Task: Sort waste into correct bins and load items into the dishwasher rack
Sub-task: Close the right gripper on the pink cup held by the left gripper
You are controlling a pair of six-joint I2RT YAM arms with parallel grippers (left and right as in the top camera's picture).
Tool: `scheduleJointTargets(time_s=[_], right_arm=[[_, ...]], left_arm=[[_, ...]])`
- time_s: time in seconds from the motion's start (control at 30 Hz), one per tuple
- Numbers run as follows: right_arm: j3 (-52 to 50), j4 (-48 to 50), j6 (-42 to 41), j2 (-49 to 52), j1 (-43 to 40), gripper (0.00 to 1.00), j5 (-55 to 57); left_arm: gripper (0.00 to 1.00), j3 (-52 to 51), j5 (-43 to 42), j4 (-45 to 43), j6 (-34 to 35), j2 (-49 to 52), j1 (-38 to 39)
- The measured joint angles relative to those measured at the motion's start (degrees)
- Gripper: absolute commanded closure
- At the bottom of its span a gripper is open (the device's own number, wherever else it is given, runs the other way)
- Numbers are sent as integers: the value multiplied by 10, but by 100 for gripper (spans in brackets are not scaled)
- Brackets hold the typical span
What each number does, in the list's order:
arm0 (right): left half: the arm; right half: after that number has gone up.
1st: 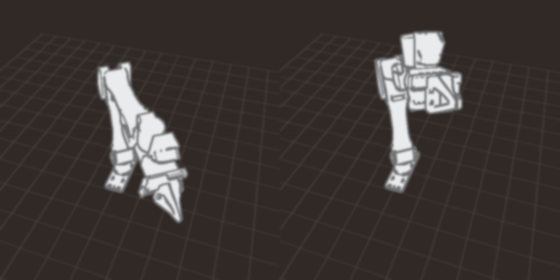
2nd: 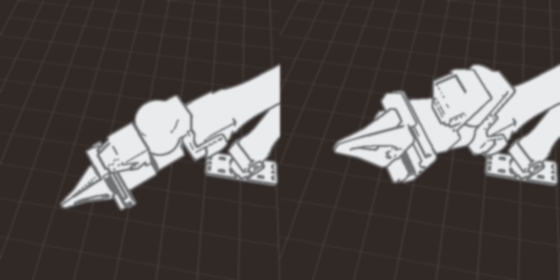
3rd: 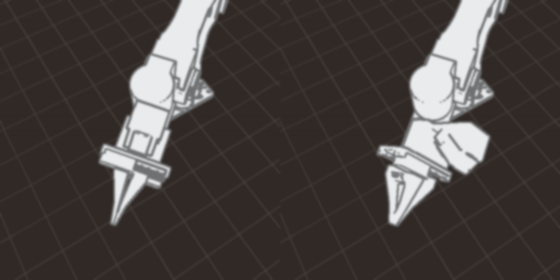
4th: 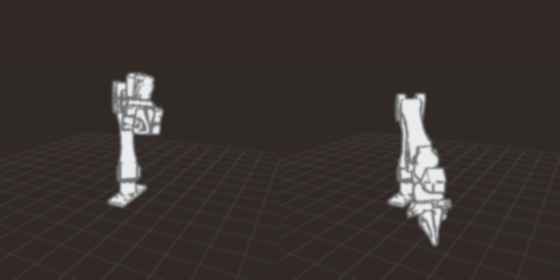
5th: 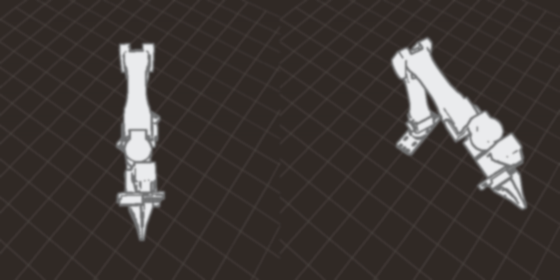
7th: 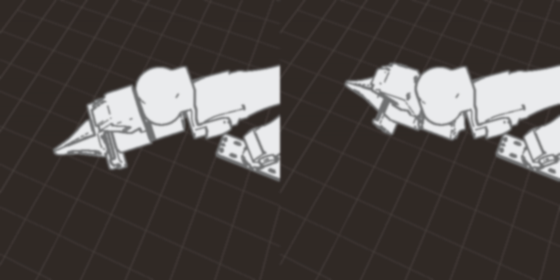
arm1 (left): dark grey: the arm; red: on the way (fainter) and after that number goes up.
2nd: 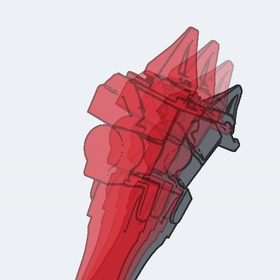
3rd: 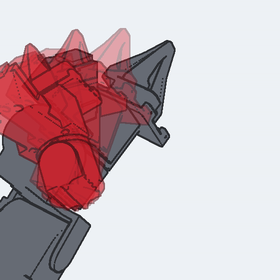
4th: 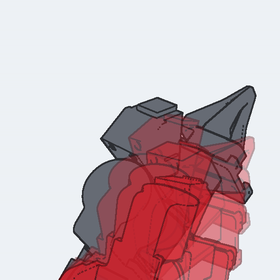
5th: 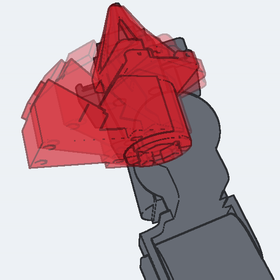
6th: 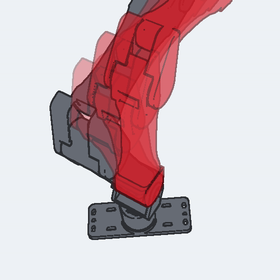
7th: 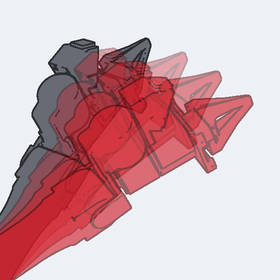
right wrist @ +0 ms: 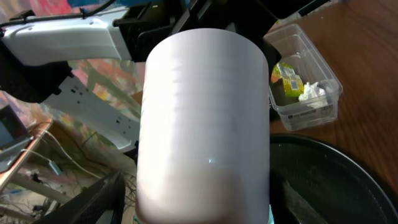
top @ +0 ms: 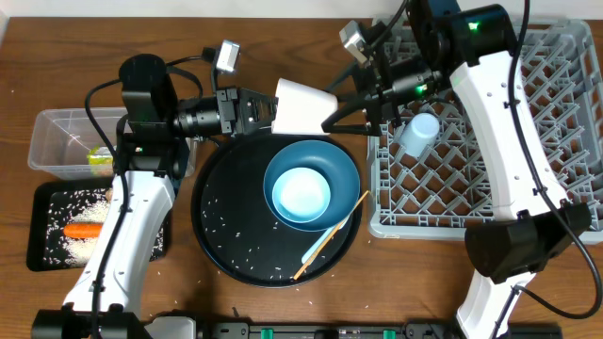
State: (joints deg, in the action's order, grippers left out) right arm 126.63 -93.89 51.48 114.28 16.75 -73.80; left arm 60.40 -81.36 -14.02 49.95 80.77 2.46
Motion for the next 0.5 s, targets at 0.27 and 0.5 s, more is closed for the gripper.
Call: scheduleJointTargets(time_s=[0.27, 0.5], right_arm=[[0, 7, 0, 0, 5, 36, 5], [0, 9, 2, 0, 7, 76, 17]], left_arm=[[94, 0, -4, 0, 0, 0, 0], [94, 0, -10, -1, 0, 0, -1]])
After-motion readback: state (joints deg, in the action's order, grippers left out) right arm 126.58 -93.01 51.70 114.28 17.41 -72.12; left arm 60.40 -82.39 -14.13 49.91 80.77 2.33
